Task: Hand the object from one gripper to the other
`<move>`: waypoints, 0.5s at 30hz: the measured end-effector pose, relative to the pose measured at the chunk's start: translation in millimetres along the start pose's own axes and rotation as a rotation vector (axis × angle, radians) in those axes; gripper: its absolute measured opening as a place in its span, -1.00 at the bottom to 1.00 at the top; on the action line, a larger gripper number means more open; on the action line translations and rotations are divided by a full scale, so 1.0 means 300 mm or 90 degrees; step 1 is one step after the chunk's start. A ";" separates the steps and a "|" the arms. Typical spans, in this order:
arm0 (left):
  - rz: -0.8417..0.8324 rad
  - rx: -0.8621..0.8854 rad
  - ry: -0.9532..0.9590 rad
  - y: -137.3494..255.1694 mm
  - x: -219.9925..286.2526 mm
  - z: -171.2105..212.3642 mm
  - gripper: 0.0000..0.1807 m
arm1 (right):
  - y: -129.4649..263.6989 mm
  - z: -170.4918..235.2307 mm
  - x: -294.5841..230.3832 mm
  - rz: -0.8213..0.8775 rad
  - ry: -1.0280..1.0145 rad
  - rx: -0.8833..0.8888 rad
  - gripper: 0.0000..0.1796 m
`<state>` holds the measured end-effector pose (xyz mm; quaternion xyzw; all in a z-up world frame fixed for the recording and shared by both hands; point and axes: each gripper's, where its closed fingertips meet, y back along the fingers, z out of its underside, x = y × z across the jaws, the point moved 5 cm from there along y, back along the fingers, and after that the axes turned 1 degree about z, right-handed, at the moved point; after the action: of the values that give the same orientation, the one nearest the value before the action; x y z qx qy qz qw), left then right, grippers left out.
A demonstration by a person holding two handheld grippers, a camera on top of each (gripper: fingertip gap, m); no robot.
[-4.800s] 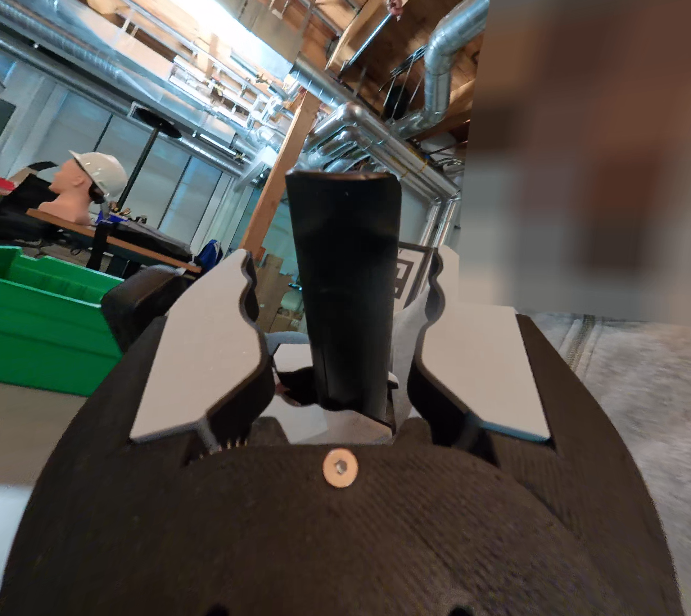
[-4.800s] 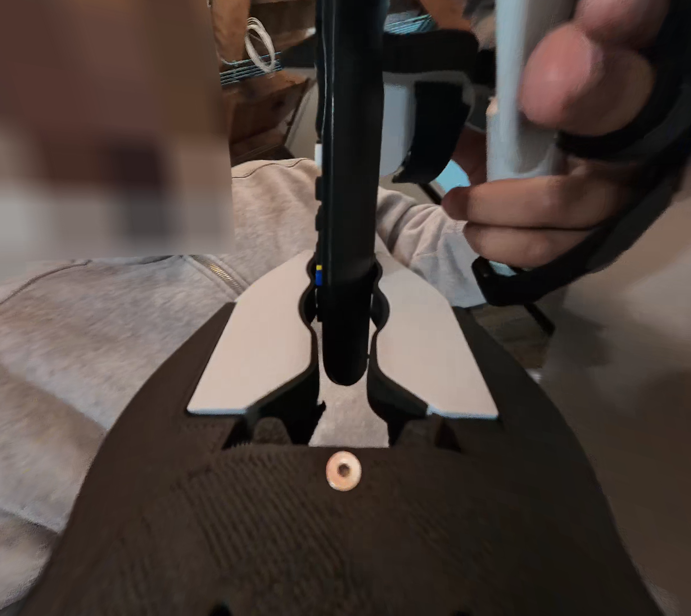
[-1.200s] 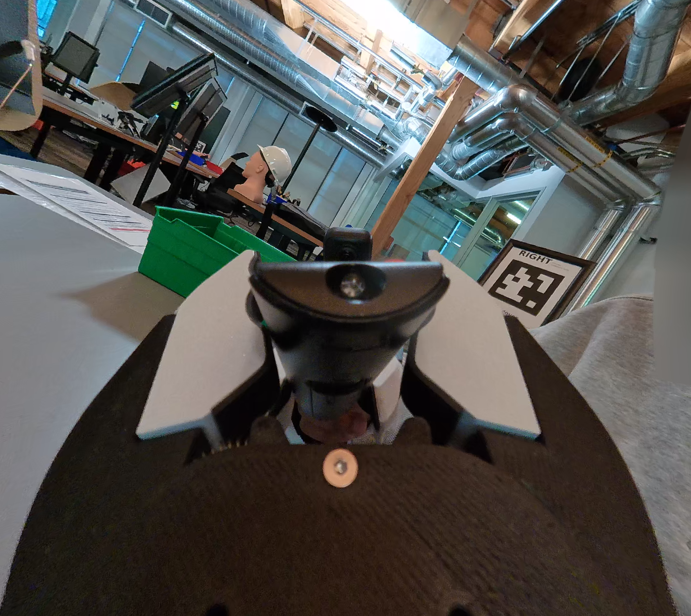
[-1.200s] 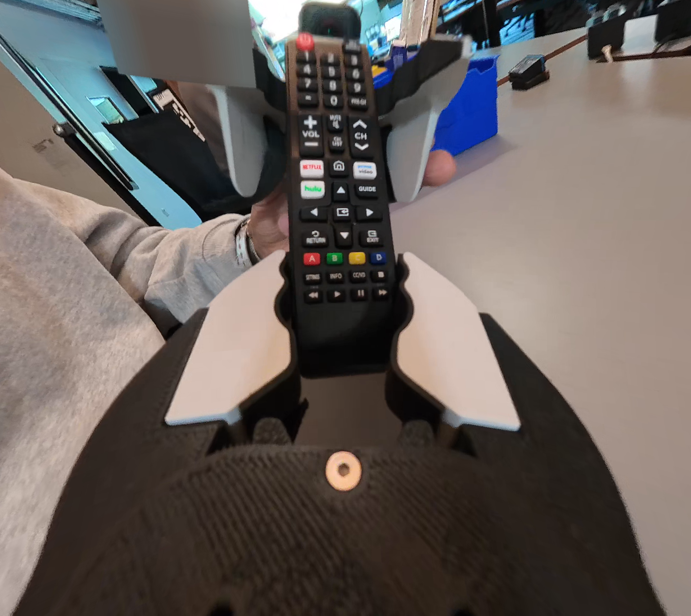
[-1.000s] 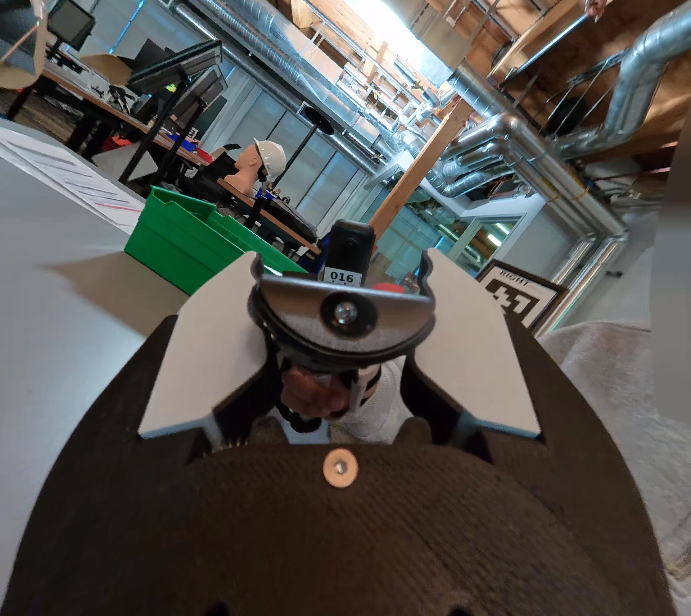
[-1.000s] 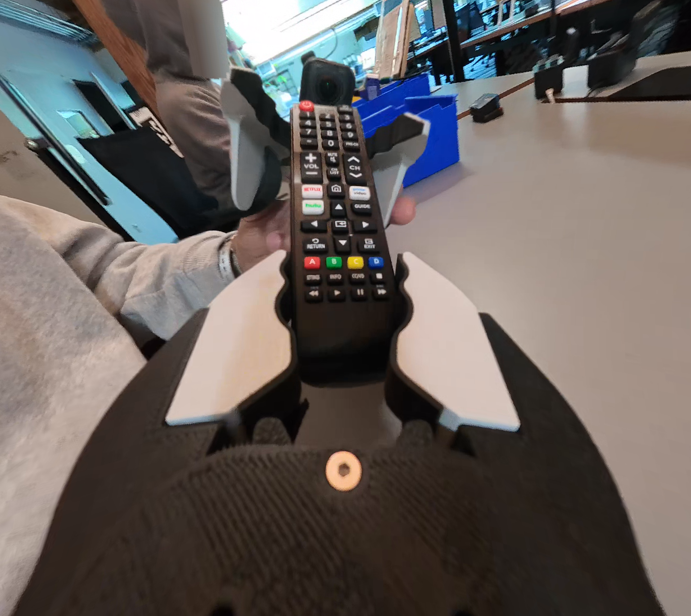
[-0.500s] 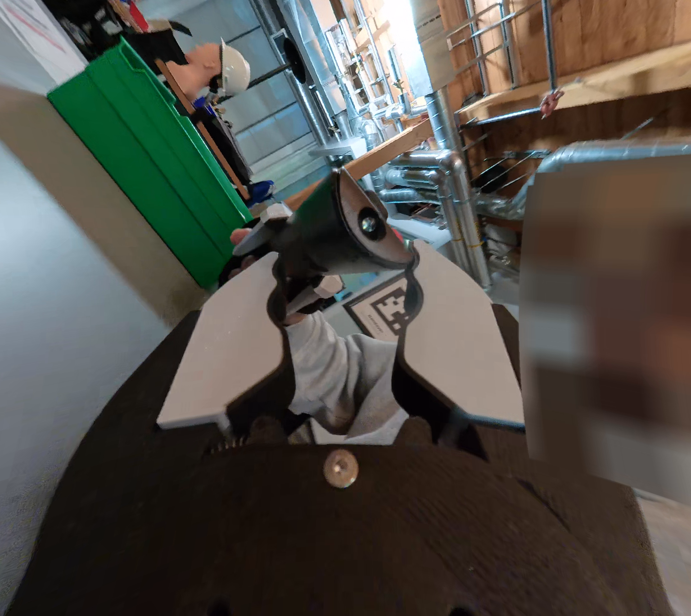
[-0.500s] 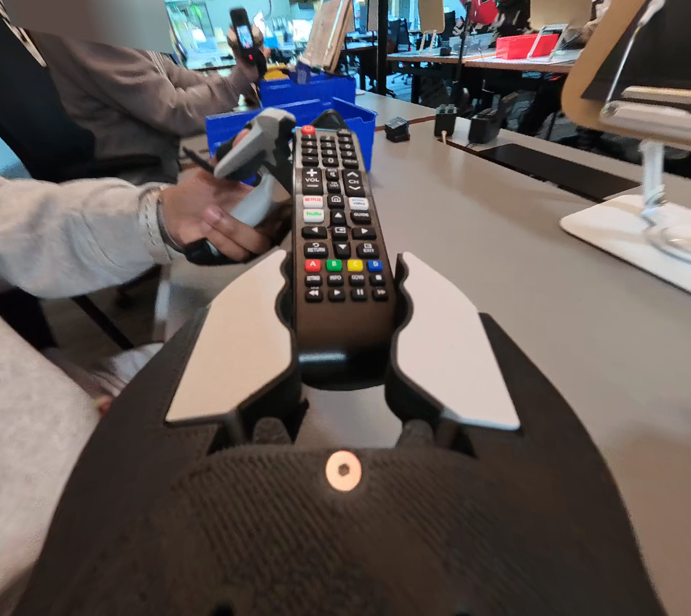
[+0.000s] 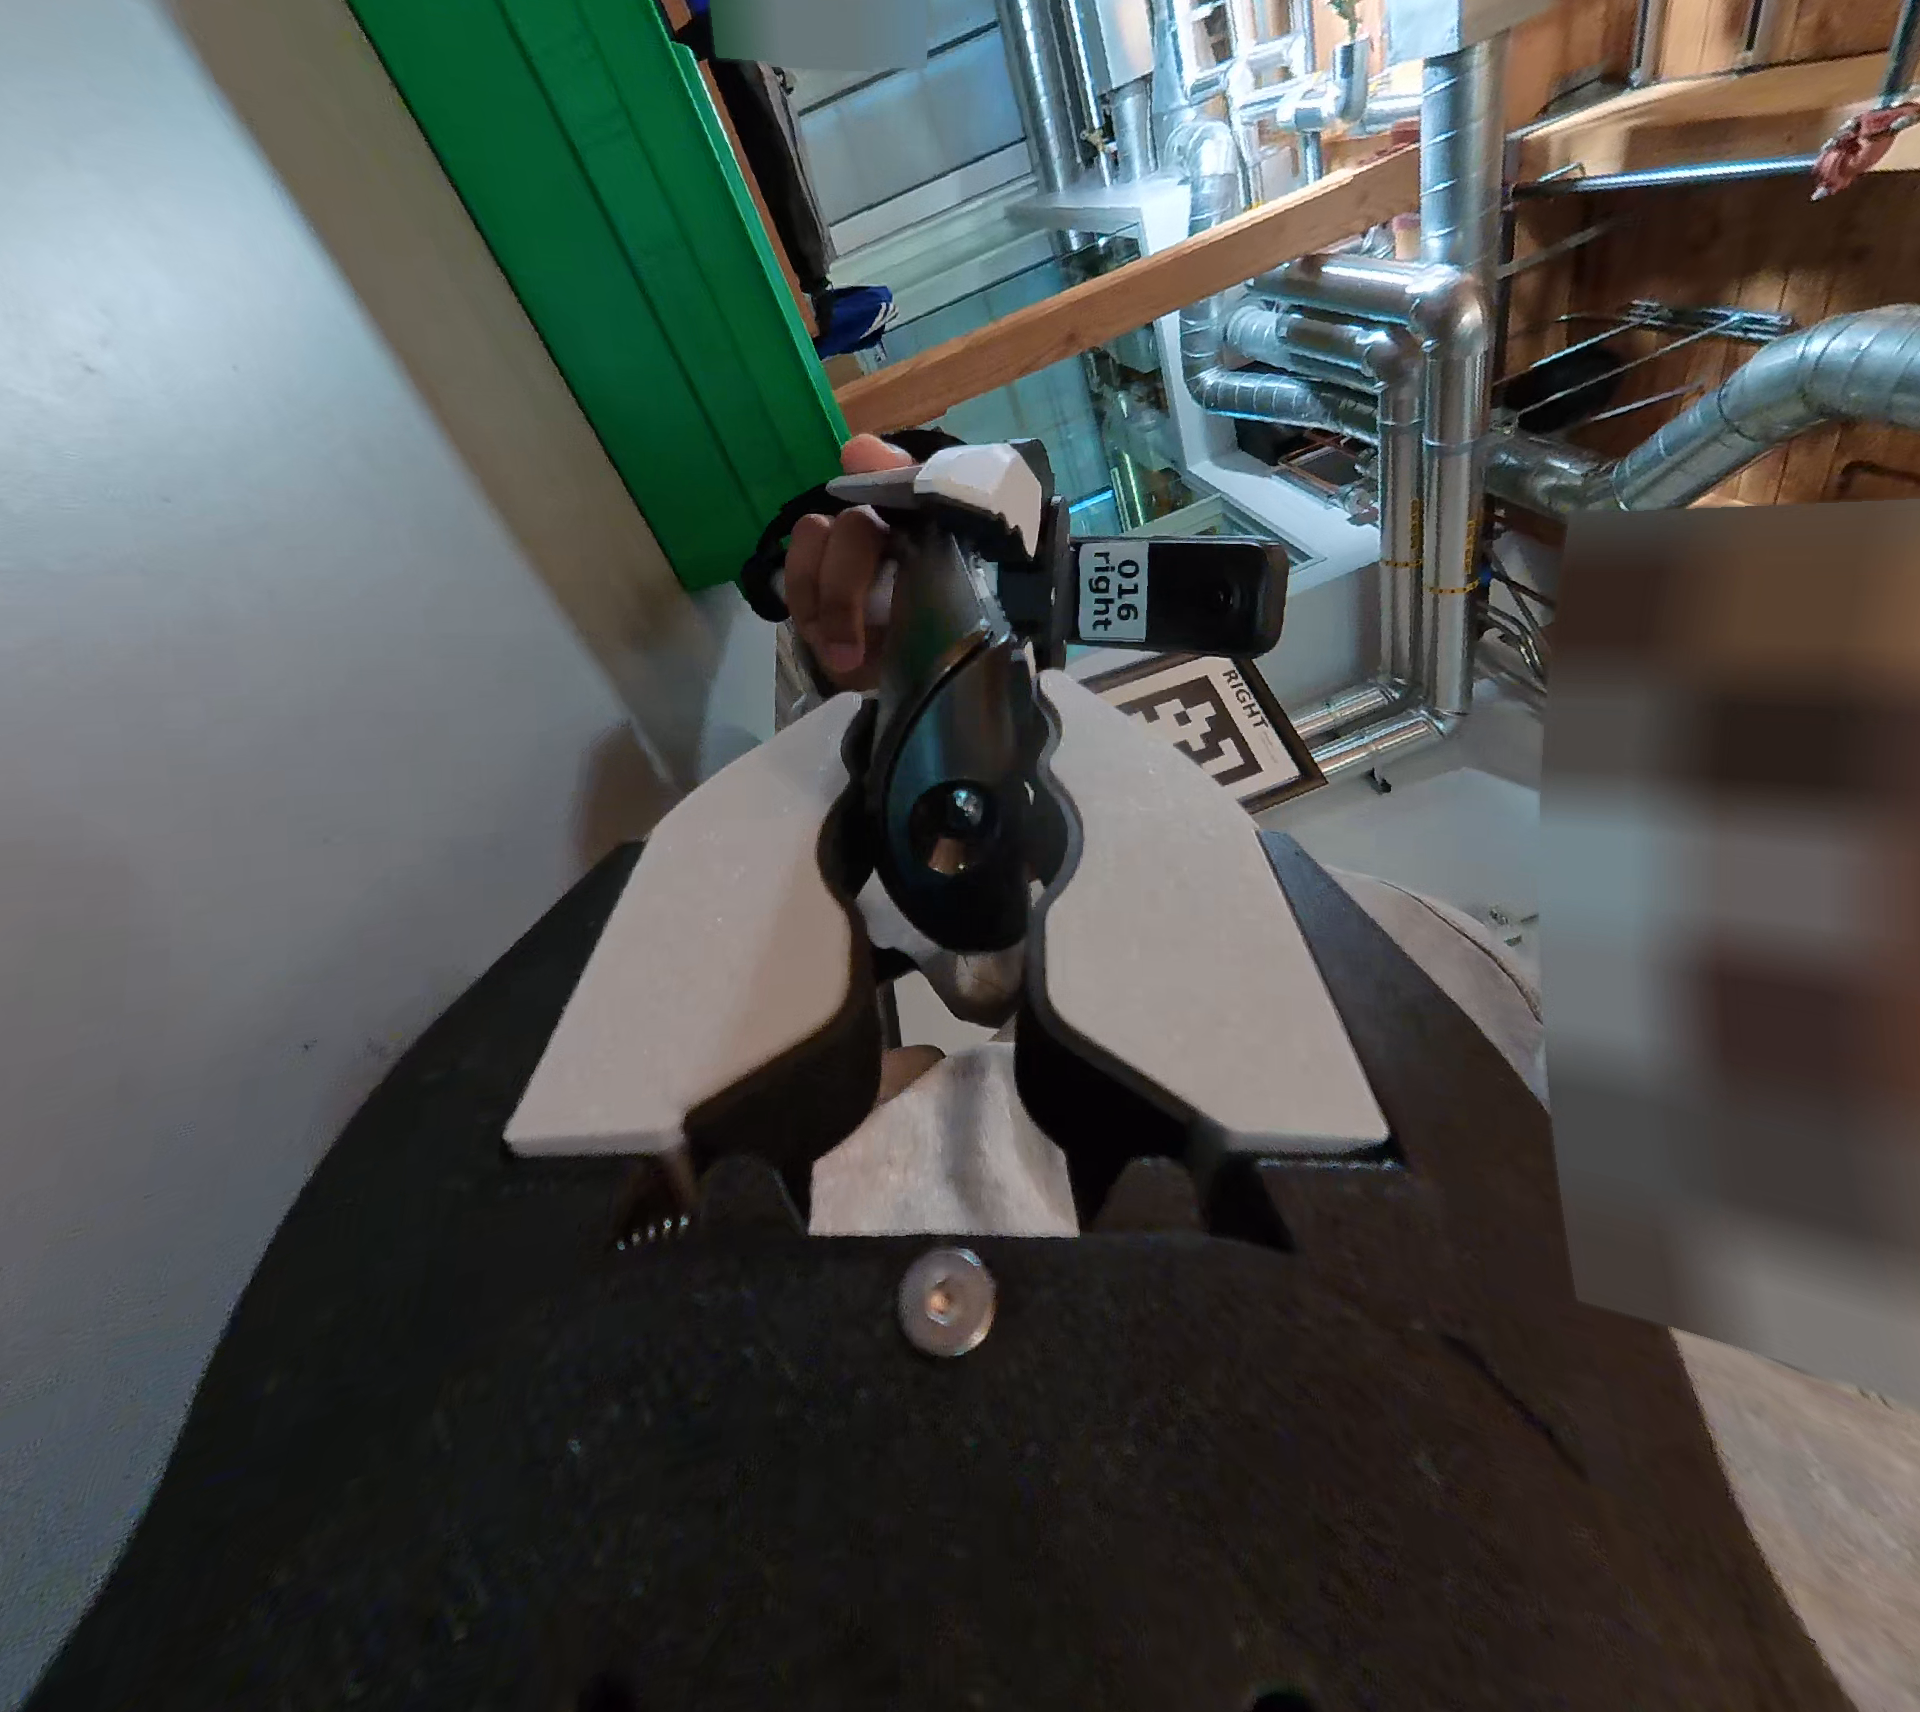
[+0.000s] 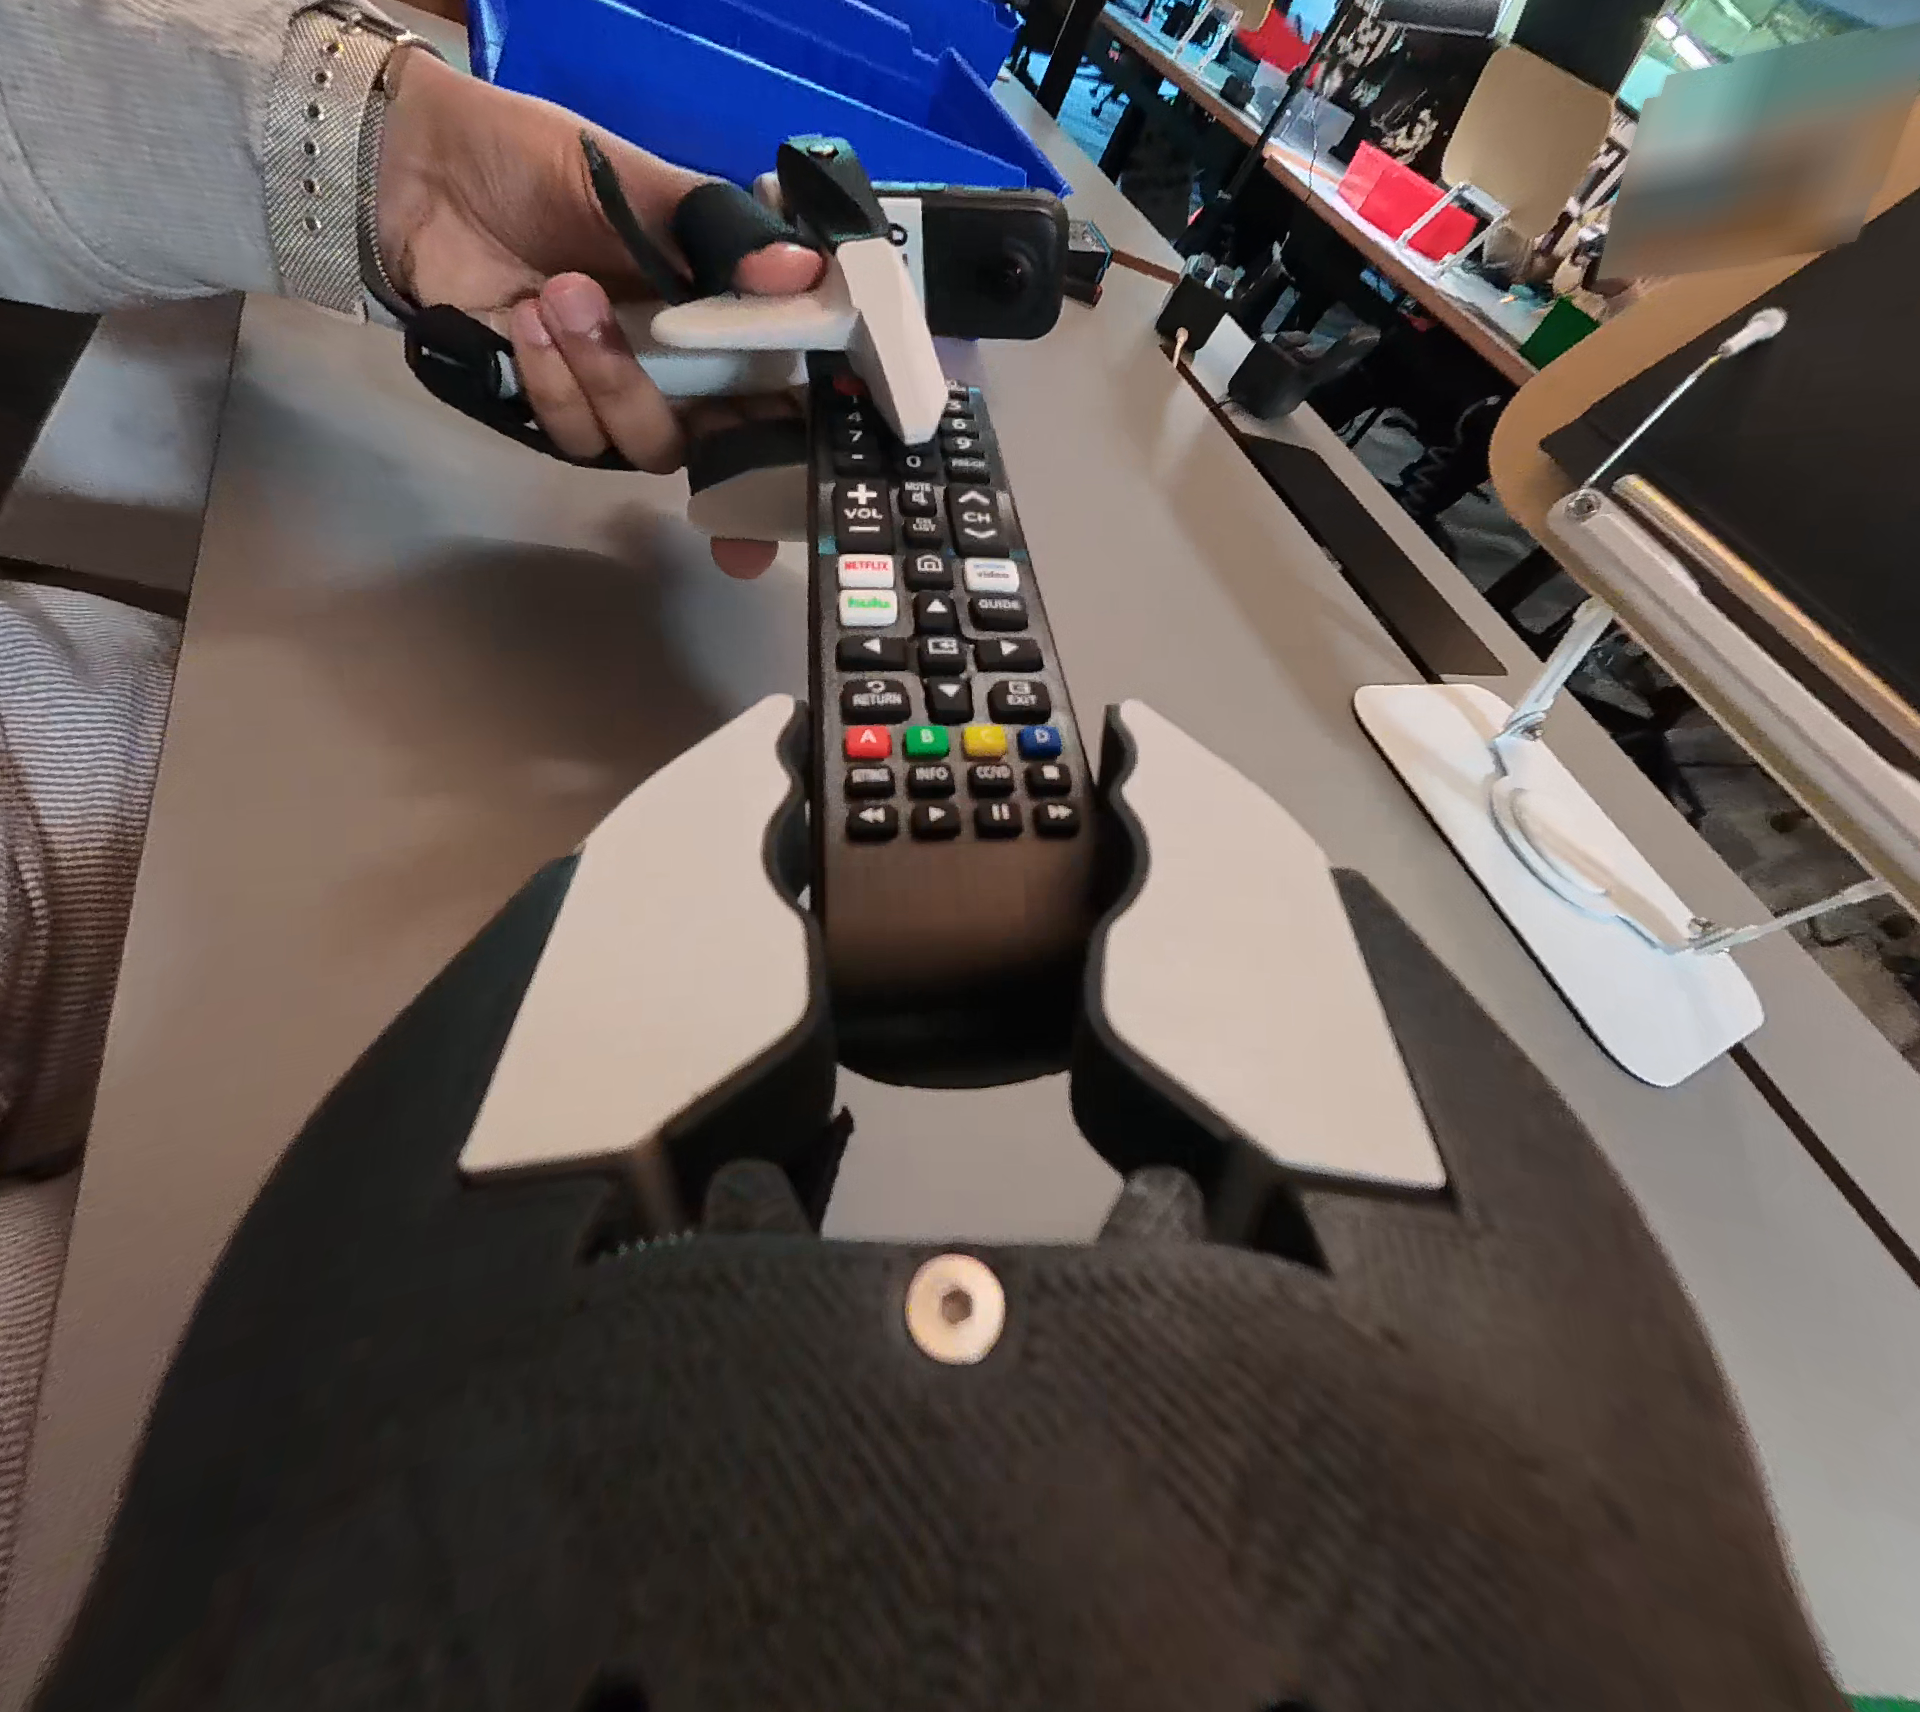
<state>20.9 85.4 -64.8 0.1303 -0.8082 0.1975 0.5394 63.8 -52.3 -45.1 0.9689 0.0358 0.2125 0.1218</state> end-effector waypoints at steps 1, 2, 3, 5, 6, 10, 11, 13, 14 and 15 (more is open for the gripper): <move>-0.002 0.006 0.000 0.002 -0.003 -0.002 -0.70 | -0.003 0.003 0.003 0.009 -0.001 0.002 -0.39; -0.005 0.014 -0.001 0.004 -0.007 -0.005 -0.71 | -0.005 0.006 0.009 0.019 -0.006 0.004 -0.38; -0.008 0.024 -0.004 0.008 -0.010 -0.009 -0.71 | -0.007 0.009 0.016 0.029 -0.017 0.007 -0.34; -0.012 0.045 -0.016 0.018 -0.013 -0.020 -0.71 | -0.007 0.014 0.036 0.039 -0.063 0.025 -0.16; -0.010 0.059 -0.025 0.024 -0.011 -0.028 -0.71 | -0.002 0.014 0.047 0.041 -0.093 0.037 -0.13; 0.002 0.119 -0.068 0.057 0.003 -0.060 -0.71 | 0.033 0.006 0.108 0.050 -0.239 0.121 -0.08; 0.003 0.132 -0.084 0.065 0.007 -0.067 -0.71 | 0.042 0.007 0.124 0.048 -0.283 0.143 -0.09; 0.009 0.149 -0.120 0.077 0.018 -0.077 -0.71 | 0.054 0.018 0.148 0.039 -0.368 0.172 -0.10; 0.012 0.153 -0.143 0.080 0.026 -0.079 -0.71 | 0.057 0.024 0.157 0.032 -0.406 0.182 -0.10; 0.014 0.154 -0.168 0.082 0.034 -0.080 -0.71 | 0.058 0.030 0.162 0.021 -0.439 0.191 -0.12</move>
<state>26.3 118.3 -51.7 0.2102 -0.8436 0.2799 0.4072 111.9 -65.1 -29.0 0.9911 0.0081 -0.1316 -0.0199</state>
